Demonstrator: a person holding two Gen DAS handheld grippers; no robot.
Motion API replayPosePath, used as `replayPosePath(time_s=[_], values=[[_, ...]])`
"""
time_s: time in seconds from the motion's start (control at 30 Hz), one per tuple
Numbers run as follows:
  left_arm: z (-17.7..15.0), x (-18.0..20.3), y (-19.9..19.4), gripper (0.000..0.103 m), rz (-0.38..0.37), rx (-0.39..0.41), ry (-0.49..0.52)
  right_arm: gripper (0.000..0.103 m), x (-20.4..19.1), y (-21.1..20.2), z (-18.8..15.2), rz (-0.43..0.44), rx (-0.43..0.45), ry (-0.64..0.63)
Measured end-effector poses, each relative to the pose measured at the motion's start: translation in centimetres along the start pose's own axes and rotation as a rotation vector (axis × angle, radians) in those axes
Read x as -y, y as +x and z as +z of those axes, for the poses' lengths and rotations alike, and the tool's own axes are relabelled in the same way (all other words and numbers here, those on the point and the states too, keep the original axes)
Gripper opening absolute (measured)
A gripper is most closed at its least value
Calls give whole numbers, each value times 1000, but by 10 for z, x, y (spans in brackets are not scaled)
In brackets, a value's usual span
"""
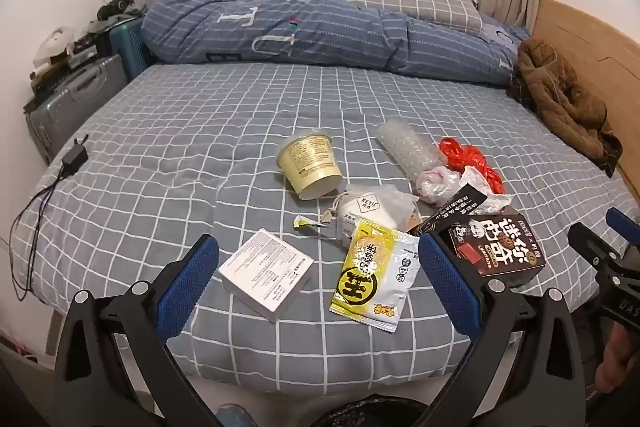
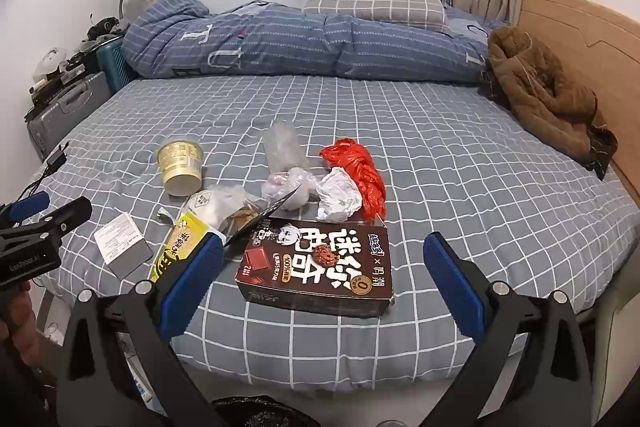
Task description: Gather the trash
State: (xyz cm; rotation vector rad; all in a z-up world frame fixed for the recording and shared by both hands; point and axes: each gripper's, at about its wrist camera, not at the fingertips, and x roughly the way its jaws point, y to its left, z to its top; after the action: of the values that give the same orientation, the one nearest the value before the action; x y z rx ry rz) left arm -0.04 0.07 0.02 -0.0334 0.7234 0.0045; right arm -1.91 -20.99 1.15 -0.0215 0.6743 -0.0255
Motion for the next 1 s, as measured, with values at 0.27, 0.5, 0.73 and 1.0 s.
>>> replayPosePath(time_s=[0.27,0.5,0.73,1.0], values=[[-3,4,7,97,15,-24,25,96,3,1,-1,16,5,24],[-4,0,7,97,21,-20,15,96,3,-1,2,9,11,37],[-2,-1,4,97,47,-8,15,96,4,-3,2,8,12,37],[0,-5,5,97,56,-12,14,96,2,-1,1,4,4,33]])
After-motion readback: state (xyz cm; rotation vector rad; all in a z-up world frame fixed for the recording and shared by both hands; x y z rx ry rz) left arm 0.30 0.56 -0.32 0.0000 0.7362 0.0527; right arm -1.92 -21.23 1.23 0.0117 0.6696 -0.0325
